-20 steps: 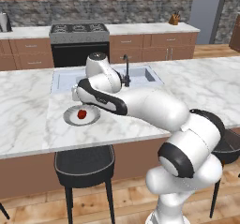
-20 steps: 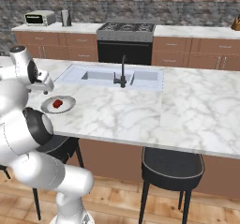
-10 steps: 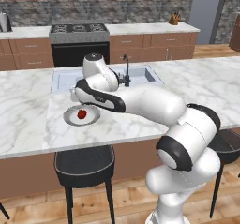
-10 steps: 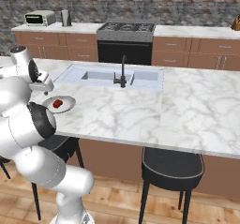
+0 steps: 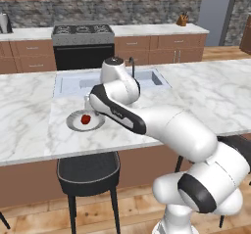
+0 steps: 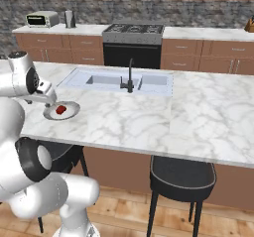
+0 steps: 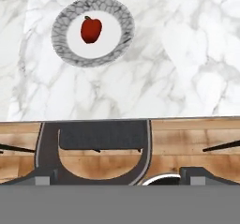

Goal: Transport the steak and bell pepper to the fridge. Place the steak on the rack containing meat and place the bell pepper on the rack containing the vegetable, ensuring meats and vegetables are on different racks.

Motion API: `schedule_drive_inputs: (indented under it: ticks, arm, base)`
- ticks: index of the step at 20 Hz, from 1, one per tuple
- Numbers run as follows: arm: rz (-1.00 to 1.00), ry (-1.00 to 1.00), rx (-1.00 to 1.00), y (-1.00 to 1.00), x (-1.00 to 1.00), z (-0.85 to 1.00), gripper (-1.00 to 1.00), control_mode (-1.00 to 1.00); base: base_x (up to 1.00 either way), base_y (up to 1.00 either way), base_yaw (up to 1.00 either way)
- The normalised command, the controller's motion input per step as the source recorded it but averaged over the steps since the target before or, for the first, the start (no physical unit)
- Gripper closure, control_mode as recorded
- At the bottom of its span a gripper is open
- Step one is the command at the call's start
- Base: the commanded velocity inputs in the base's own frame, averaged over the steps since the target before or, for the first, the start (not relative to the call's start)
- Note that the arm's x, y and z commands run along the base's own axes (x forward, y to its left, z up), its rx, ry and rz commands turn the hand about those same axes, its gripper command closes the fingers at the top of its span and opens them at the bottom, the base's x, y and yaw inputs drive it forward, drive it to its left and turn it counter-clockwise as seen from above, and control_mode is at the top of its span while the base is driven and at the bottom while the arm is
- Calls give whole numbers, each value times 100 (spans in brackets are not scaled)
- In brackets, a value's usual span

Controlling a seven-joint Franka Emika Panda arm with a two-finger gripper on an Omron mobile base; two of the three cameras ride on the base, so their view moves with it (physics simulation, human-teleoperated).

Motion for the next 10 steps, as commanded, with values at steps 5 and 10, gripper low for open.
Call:
schedule_drive_inputs:
  ticks: [5,10]
  arm:
    - [0,0,6,22,0,9,-100,-100]
    - [0,0,4,38,0,3,-100,100]
  base:
    - [0,0,0]
    - [0,35,0]
